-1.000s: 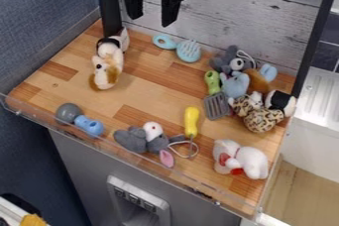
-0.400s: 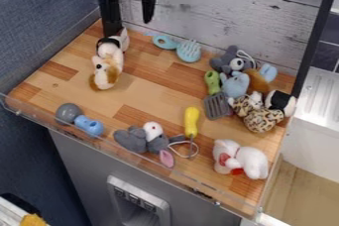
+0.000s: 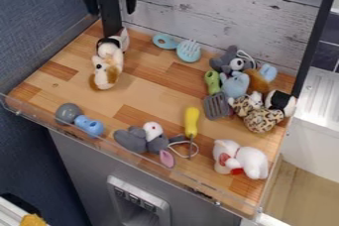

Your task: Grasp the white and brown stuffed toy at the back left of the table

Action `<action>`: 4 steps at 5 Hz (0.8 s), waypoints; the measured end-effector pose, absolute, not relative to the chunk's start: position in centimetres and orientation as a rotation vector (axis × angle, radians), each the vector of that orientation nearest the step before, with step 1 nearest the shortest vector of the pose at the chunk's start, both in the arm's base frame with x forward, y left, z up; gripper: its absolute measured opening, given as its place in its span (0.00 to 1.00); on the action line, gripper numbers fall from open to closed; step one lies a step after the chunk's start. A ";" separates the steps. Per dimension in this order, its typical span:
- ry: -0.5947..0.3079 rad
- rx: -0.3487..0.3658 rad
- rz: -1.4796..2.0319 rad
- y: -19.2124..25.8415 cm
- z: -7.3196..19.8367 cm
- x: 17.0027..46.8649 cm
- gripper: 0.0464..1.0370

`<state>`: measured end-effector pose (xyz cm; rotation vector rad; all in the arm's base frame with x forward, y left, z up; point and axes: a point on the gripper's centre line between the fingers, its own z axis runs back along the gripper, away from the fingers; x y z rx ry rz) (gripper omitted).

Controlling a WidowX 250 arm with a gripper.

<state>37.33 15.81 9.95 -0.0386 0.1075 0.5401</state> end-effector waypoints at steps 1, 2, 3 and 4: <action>0.121 -0.042 0.401 16.2 9.4 37.5 0.96; 0.100 -0.041 0.239 16.4 9.0 37.9 0.96; 0.059 -0.023 0.120 16.8 8.1 38.3 0.96; 0.067 -0.027 0.114 16.6 5.4 38.1 0.96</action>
